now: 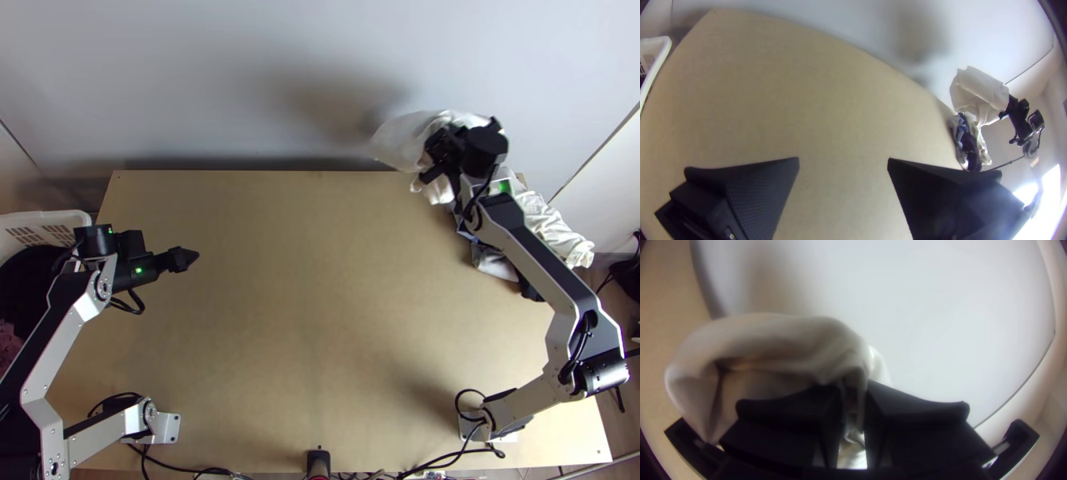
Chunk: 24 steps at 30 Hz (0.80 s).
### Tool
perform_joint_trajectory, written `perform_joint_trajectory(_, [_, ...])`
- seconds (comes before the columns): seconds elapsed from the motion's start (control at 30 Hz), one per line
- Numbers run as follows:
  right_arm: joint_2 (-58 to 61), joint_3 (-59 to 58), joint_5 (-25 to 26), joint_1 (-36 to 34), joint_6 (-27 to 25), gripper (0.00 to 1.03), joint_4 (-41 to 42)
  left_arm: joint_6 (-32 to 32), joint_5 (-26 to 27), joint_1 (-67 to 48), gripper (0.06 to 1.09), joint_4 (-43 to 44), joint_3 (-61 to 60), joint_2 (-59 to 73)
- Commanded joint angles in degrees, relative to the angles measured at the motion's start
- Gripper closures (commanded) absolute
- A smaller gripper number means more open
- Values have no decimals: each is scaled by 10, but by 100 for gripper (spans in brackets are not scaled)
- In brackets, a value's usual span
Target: Fold the t-shirt
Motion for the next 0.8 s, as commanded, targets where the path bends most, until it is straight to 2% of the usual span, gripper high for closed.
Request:
perform_joint_trajectory(0.0, [-1,20,0,-45,-4,100,23,-1,1,-2,12,0,-23,-6])
perform_joint_trajectory(0.4, [-2,40,-14,-153,-35,100,35,-7,-2,-2,12,0,-40,-16])
perform_joint_trajectory(0.77, [-24,55,-72,-246,-41,100,2,-16,-7,-14,12,2,-41,-22])
